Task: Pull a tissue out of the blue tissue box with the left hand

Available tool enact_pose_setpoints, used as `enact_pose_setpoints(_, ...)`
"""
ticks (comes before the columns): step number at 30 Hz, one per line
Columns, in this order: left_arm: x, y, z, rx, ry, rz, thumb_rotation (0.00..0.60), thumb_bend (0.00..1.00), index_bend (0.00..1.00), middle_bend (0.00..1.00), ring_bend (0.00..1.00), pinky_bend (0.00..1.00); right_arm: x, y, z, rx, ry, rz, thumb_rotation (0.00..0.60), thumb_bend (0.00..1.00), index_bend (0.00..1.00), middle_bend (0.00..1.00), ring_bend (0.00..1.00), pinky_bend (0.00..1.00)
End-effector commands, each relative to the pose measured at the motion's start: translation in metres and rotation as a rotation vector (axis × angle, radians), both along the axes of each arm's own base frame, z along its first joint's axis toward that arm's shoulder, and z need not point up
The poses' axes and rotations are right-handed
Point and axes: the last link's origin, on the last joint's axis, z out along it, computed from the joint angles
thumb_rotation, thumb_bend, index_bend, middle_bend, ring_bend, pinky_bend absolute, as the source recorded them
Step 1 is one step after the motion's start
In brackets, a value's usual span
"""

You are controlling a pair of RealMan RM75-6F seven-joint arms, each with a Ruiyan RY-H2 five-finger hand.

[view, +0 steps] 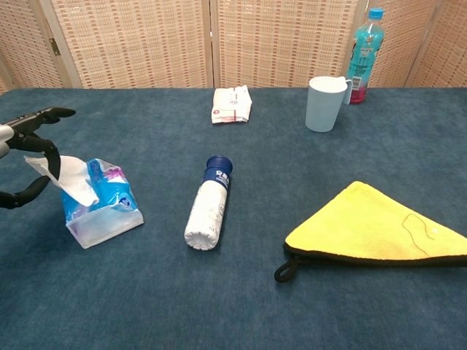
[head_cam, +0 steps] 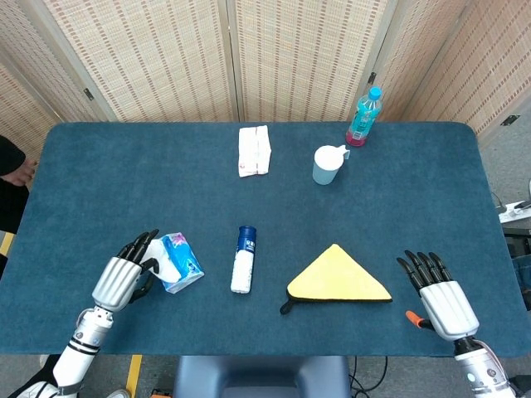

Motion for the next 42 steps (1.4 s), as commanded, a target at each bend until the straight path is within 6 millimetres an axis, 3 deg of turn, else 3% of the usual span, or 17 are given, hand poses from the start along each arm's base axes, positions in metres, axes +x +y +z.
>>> enact_pose_setpoints(1, 0.004, -0.002, 0.004, 0.007, -0.012, -0.015, 0.600, 0.60, 0.61, 0.05, 0.09, 0.28, 0.000, 0.000, 0.000, -0.001, 0.000, 0.000, 0.600, 0.00, 0.00, 0.00, 0.00, 0.00)
enact_pose_setpoints(10, 0.046, 0.002, 0.035, 0.077, -0.061, -0.081, 0.600, 0.60, 0.61, 0.05, 0.09, 0.27, 0.001, 0.001, 0.000, -0.001, 0.003, 0.001, 0.600, 0.00, 0.00, 0.00, 0.00, 0.00)
enact_pose_setpoints(16, 0.084, 0.006, 0.070, 0.166, -0.076, -0.150, 0.600, 0.60, 0.61, 0.05, 0.09, 0.27, 0.001, 0.001, 0.003, -0.006, -0.005, 0.006, 0.600, 0.00, 0.00, 0.00, 0.00, 0.00)
enact_pose_setpoints(21, 0.094, 0.010, 0.097, 0.230, -0.070, -0.156, 0.600, 0.60, 0.61, 0.05, 0.09, 0.27, 0.002, 0.003, 0.004, -0.009, -0.009, 0.012, 0.600, 0.00, 0.00, 0.00, 0.00, 0.00)
enact_pose_setpoints(24, 0.084, 0.011, 0.108, 0.253, -0.069, -0.120, 0.600, 0.60, 0.61, 0.05, 0.09, 0.27, 0.003, 0.004, 0.004, -0.010, -0.010, 0.014, 0.600, 0.00, 0.00, 0.00, 0.00, 0.00)
enact_pose_setpoints(27, 0.063, 0.011, 0.110, 0.247, -0.061, -0.062, 0.600, 0.60, 0.61, 0.05, 0.09, 0.27, 0.003, 0.004, 0.004, -0.009, -0.009, 0.015, 0.600, 0.00, 0.00, 0.00, 0.00, 0.00)
enact_pose_setpoints(35, -0.005, 0.005, 0.087, 0.193, -0.052, 0.107, 0.600, 0.60, 0.60, 0.05, 0.08, 0.26, 0.002, 0.004, 0.001, -0.003, 0.002, 0.010, 0.600, 0.00, 0.00, 0.00, 0.00, 0.00)
enact_pose_setpoints(42, -0.034, -0.015, 0.075, 0.190, -0.121, 0.186, 0.600, 0.59, 0.52, 0.04, 0.06, 0.23, 0.001, 0.003, -0.001, -0.001, 0.009, 0.004, 0.600, 0.00, 0.00, 0.00, 0.00, 0.00)
